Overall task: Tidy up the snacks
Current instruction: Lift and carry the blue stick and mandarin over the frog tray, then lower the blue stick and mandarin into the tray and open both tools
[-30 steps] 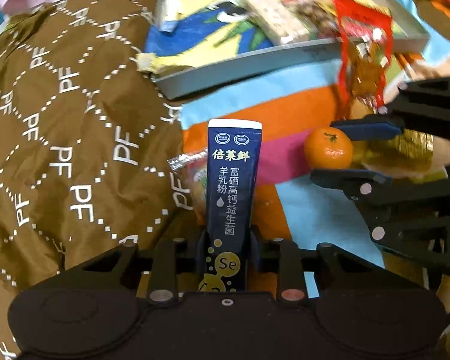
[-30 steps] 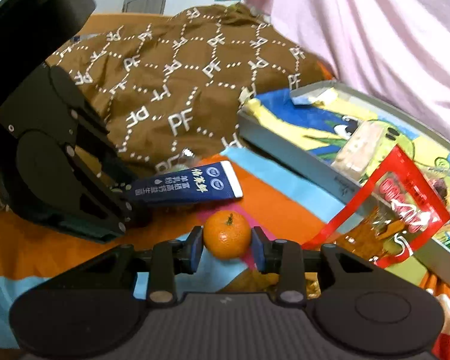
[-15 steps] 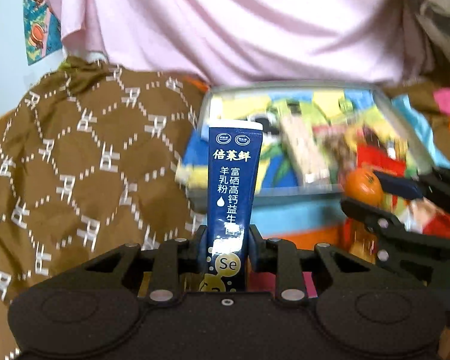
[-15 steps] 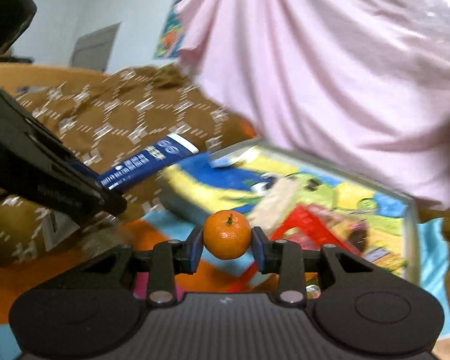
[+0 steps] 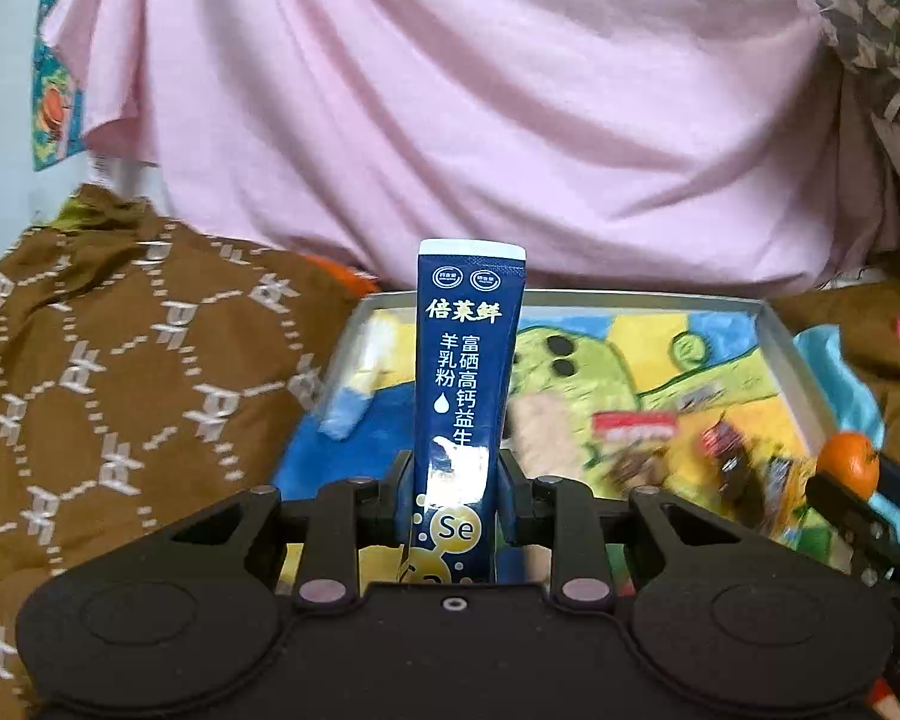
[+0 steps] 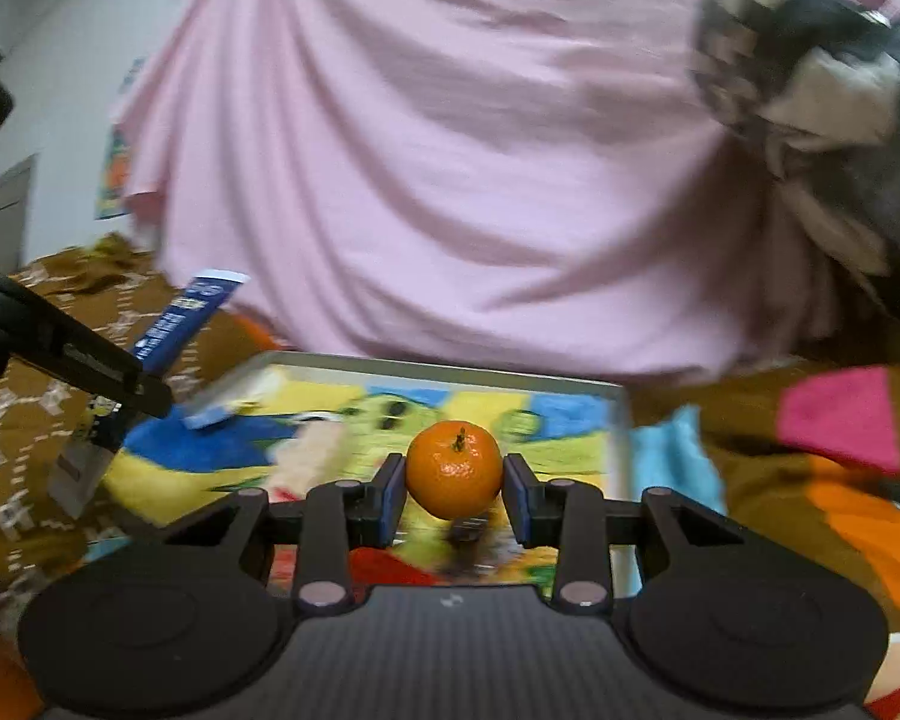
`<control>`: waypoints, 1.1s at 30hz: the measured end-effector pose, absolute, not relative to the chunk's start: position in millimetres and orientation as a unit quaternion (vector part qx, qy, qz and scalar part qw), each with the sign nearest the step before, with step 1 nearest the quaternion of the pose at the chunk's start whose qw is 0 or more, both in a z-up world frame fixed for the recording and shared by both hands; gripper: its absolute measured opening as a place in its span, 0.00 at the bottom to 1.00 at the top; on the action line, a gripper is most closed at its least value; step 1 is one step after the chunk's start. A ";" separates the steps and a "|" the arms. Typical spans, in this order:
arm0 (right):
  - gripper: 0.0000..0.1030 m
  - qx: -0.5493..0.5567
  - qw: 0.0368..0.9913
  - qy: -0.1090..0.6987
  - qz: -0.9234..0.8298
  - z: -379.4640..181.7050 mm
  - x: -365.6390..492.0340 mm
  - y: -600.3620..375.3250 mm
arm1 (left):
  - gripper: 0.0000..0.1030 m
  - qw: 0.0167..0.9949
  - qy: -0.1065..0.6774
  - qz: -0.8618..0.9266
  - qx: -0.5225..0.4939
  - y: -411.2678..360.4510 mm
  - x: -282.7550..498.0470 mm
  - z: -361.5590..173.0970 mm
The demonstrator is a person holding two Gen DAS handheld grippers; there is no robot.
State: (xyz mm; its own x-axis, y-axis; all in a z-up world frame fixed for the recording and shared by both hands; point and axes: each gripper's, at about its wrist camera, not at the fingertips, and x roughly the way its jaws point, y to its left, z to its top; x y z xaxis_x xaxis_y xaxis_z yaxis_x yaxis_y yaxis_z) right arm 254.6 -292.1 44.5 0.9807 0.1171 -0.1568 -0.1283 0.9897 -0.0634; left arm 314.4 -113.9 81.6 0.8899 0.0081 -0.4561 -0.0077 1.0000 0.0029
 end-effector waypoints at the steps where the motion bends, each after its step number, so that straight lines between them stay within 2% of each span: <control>1: 0.38 -0.031 0.995 0.080 0.054 43.2 257.9 -297.2 | 0.28 0.972 0.234 0.000 -0.001 -119.8 319.4 81.4; 18: 0.38 -0.010 0.992 0.125 0.006 24.1 268.3 -320.1 | 0.28 0.968 0.234 -0.076 -0.046 -187.3 382.2 74.5; 33: 0.38 -0.023 0.988 0.149 0.012 17.4 270.8 -318.8 | 0.29 0.963 0.252 -0.080 -0.044 -204.2 399.6 60.9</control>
State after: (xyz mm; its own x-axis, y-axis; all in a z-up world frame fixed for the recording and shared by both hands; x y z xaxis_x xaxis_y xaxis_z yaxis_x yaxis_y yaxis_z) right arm 270.8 -318.8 17.4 0.9553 0.0161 -0.2952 -0.0300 0.9986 -0.0427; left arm 399.6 -204.2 60.9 0.8602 -0.1755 -0.4788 0.1315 0.9835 -0.1242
